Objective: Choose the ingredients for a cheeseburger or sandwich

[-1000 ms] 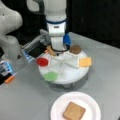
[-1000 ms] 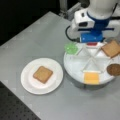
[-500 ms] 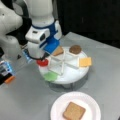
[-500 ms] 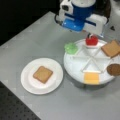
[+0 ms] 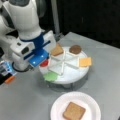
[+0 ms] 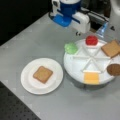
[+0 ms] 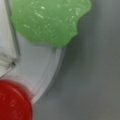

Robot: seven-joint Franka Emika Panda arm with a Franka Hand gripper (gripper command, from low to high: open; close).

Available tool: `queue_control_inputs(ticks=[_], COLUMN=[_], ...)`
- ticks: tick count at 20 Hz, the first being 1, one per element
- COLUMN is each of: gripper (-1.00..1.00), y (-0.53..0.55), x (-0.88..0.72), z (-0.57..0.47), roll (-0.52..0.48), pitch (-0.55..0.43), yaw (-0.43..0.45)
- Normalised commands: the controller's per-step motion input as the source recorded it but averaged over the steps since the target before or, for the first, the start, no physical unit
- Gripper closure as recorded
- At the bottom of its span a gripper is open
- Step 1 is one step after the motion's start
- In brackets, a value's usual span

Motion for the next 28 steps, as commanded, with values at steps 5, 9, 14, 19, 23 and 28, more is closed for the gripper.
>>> queue_control_inputs(ticks=[5,9,14,19,23,28], gripper=[-1.0,-1.0,-1.0,-1.0,-1.0,-1.0], y=[-0.29,-0.08,-0.07,-0.16,-0.27,-0.38], x=[0.11,0.21,0.21,0.23,0.23,0.29], z=[-0.16,-0.11,0.0,0.04,0.06,0.06], roll=[0.166,0.276,0.528,0.646,0.637,0.656], pitch=[-0.059,-0.07,-0.033,-0.026,0.083,0.119], yaw=[-0.036,-0.028,0.027,0.048,0.082,0.116])
